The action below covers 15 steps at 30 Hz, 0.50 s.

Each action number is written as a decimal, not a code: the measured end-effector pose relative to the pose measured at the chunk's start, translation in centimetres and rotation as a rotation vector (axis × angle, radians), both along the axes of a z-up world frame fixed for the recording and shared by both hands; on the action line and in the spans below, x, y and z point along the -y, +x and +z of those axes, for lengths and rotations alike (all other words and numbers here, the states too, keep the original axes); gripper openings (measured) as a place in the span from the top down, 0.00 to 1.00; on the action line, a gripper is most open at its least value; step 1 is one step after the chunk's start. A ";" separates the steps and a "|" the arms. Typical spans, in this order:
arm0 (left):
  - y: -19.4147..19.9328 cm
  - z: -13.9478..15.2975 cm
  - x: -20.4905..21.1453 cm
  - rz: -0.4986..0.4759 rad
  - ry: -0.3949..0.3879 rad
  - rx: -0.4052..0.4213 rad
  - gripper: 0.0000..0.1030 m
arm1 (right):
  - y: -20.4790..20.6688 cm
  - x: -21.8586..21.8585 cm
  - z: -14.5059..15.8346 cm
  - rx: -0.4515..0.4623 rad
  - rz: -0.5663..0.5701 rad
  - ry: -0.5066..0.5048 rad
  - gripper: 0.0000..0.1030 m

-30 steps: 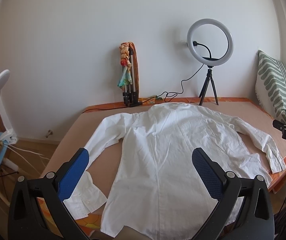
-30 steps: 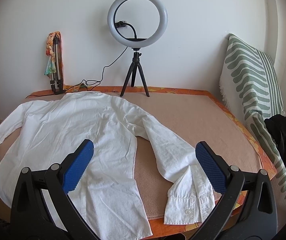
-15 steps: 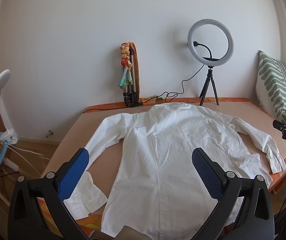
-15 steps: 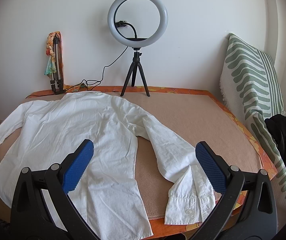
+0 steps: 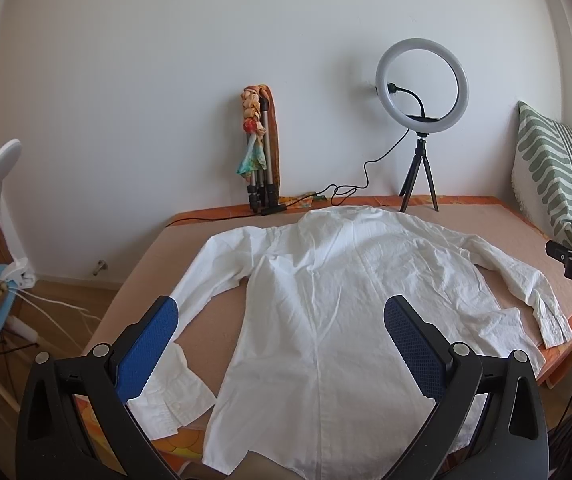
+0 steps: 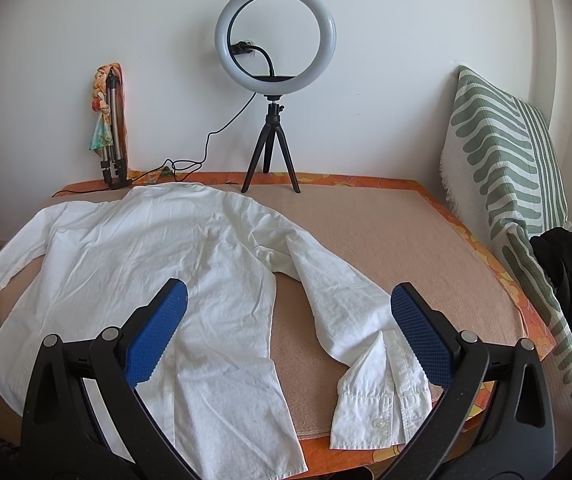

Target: Fold small clothes

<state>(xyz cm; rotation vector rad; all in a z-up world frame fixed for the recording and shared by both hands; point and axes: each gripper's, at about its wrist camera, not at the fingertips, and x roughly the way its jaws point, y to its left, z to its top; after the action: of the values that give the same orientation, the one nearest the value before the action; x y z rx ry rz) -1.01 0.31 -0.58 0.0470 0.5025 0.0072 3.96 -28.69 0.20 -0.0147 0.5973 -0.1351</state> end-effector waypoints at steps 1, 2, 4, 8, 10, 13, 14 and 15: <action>0.0 0.0 0.0 0.000 0.000 0.000 0.00 | 0.0 0.0 0.0 0.000 0.000 0.001 0.00; 0.0 0.0 0.0 0.000 0.000 0.000 0.00 | 0.0 0.0 0.0 0.000 0.001 0.001 0.00; 0.0 0.0 0.0 0.001 0.001 0.001 0.00 | 0.0 0.0 0.0 0.000 0.000 0.000 0.00; 0.0 0.0 0.0 0.000 0.000 0.000 0.00 | 0.1 0.0 0.0 0.000 0.000 0.001 0.00; 0.0 0.0 0.0 -0.001 0.001 0.000 0.00 | 0.1 0.0 0.0 0.000 0.000 0.002 0.00; -0.1 0.0 0.0 0.000 0.002 0.000 0.00 | 0.1 0.0 0.0 0.000 0.000 0.001 0.00; 0.0 0.0 0.0 0.000 0.002 -0.001 0.00 | 0.1 0.0 0.0 0.000 0.000 0.000 0.00; 0.0 0.0 0.0 0.000 0.002 -0.001 0.00 | 0.1 0.0 0.0 0.001 0.000 0.001 0.00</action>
<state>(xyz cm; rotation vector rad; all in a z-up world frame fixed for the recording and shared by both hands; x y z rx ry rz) -1.03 0.34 -0.60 0.0486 0.5036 0.0076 4.01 -28.69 0.21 -0.0136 0.5968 -0.1347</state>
